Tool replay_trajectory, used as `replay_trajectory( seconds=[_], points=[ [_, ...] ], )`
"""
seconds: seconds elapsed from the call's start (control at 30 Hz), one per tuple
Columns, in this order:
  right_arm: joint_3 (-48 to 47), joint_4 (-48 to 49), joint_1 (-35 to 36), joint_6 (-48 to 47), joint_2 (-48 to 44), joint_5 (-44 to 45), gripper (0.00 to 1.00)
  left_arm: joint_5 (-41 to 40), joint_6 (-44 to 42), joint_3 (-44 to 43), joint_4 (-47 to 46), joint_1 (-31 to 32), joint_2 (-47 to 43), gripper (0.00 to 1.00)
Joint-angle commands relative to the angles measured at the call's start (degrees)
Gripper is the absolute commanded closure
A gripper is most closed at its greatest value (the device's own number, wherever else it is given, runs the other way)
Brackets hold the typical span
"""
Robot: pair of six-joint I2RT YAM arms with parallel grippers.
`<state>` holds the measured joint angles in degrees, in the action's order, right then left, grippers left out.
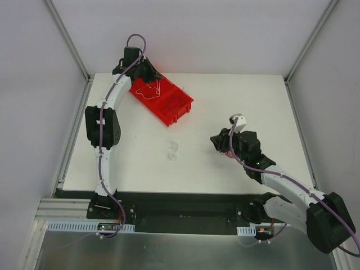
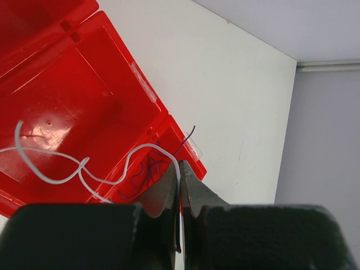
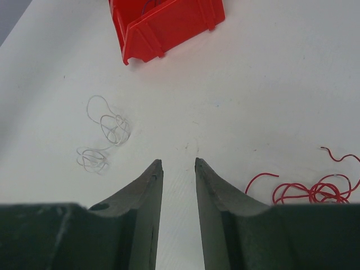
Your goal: Untangle the cables
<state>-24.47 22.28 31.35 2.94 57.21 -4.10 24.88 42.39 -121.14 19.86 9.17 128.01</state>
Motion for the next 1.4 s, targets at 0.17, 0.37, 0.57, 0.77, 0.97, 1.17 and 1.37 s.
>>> replay_trajectory(
  seconds=[0.17, 0.37, 0.57, 0.77, 0.97, 1.17, 1.37],
  points=[
    [-0.40, 4.08, -0.33, 0.75, 2.02, -1.35, 0.68, 0.16, -1.17, -4.28, -2.81, 0.32, -6.09, 1.00],
    [-1.28, 4.61, -0.33, 1.28, 3.96, -3.01, 0.69, -1.33, -4.51, -4.54, -2.89, 1.03, -11.81, 1.00],
    [-0.49, 6.28, -0.68, 1.28, 5.45, -1.70, 0.70, -0.36, -3.72, -6.82, -2.81, 0.94, -12.70, 1.00],
    [-0.67, 6.02, -0.68, 1.19, 5.72, -2.85, 0.70, 2.18, -0.91, -6.21, -2.89, 1.11, -10.06, 1.00],
    [-0.67, 6.02, -0.68, 1.19, 5.37, -3.02, 0.70, 1.40, -1.17, -4.63, -3.07, 0.94, -8.04, 1.00],
    [-0.76, 5.84, -0.68, 1.02, 5.54, -2.67, 0.70, 2.27, -0.38, -4.11, -3.51, 0.59, -4.88, 1.00],
    [-1.37, 5.49, -0.68, 0.93, 6.42, -2.67, 0.70, 2.27, -0.20, -3.57, -4.56, 0.59, -1.01, 1.00]
  ],
)
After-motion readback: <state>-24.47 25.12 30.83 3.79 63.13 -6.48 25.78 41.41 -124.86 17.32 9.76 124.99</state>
